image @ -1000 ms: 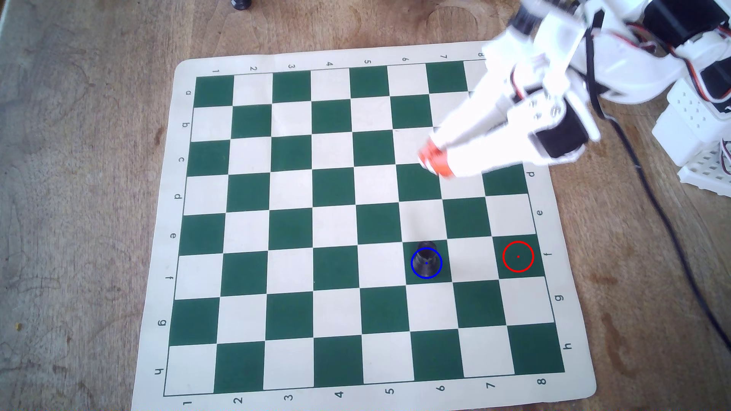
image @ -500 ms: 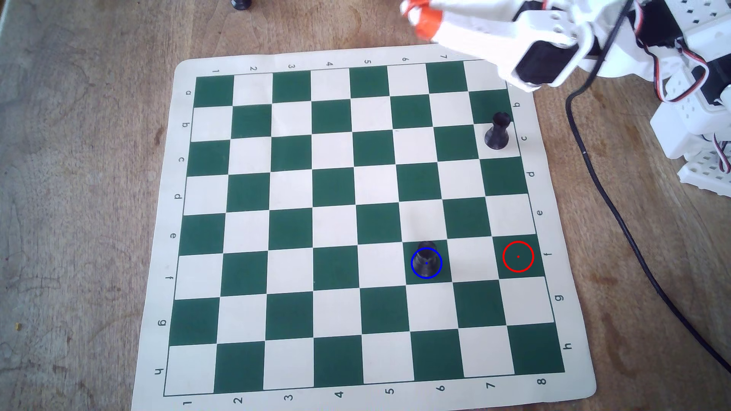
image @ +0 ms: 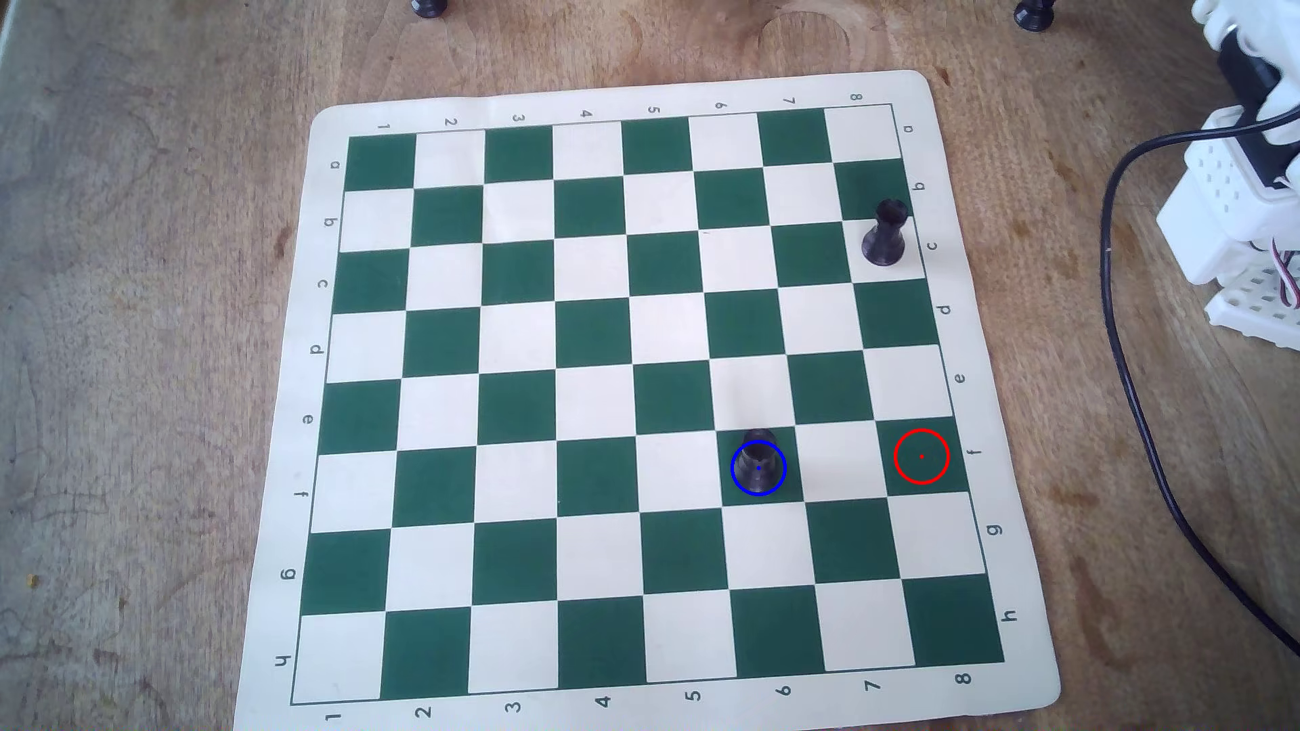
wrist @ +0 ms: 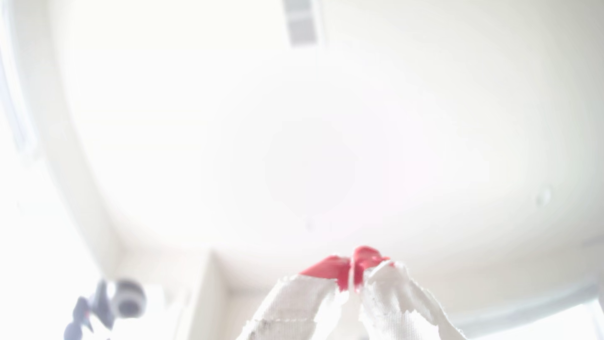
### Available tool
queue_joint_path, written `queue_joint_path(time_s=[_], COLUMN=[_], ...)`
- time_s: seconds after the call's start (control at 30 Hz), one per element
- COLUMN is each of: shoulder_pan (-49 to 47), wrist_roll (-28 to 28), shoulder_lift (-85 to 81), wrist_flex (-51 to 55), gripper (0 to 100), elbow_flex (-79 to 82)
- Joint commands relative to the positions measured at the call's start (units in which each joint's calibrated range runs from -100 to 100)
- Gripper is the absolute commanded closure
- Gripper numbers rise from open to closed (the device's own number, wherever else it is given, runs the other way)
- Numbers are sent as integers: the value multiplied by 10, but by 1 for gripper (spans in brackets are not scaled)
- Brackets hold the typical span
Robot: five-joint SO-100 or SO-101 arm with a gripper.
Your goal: Move the chess piece from red to blue
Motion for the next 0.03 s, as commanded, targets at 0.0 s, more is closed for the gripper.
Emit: queue_joint_path(time_s=[0.0], shoulder_pan=[43], wrist_roll=[-3], shoulder_lift=[-29], wrist_flex=[-52], gripper=[100], elbow_flex=[0])
